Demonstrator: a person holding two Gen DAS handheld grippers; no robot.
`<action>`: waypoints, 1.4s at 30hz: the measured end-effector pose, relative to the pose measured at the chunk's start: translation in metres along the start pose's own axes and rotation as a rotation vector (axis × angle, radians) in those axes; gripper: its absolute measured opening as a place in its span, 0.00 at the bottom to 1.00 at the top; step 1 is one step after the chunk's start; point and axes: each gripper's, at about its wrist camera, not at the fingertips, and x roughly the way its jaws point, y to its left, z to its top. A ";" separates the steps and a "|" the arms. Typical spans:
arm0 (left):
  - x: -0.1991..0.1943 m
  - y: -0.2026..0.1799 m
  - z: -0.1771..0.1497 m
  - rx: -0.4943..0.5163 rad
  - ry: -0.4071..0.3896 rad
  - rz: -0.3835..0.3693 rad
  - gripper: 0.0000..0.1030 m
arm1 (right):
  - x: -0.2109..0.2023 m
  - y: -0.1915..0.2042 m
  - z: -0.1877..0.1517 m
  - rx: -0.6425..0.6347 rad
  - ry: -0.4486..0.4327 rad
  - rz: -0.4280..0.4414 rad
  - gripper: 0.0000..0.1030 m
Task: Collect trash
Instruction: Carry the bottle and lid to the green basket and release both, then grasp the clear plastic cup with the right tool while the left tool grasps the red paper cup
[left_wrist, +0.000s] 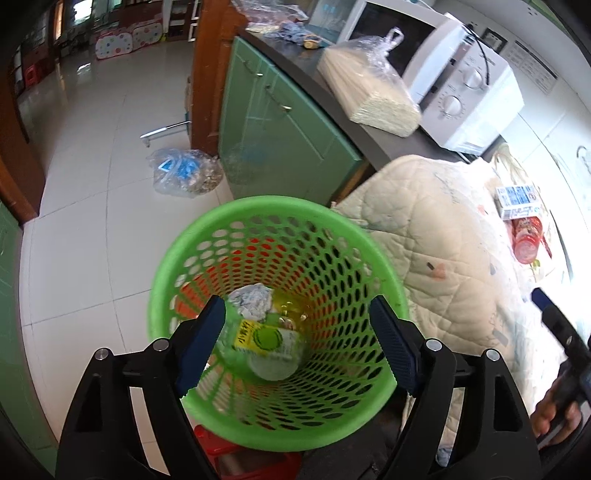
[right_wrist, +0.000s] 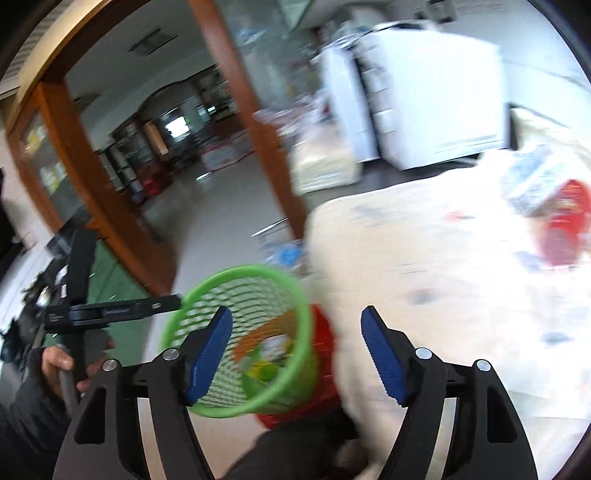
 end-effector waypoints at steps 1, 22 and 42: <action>0.001 -0.004 0.000 0.007 0.001 -0.004 0.78 | -0.003 -0.009 0.001 0.008 -0.010 -0.031 0.72; 0.026 -0.097 0.023 0.140 0.029 -0.083 0.83 | -0.013 -0.170 0.007 0.208 0.085 -0.317 0.79; 0.053 -0.293 0.038 0.482 0.045 -0.280 0.83 | -0.035 -0.194 -0.005 0.285 0.039 -0.237 0.57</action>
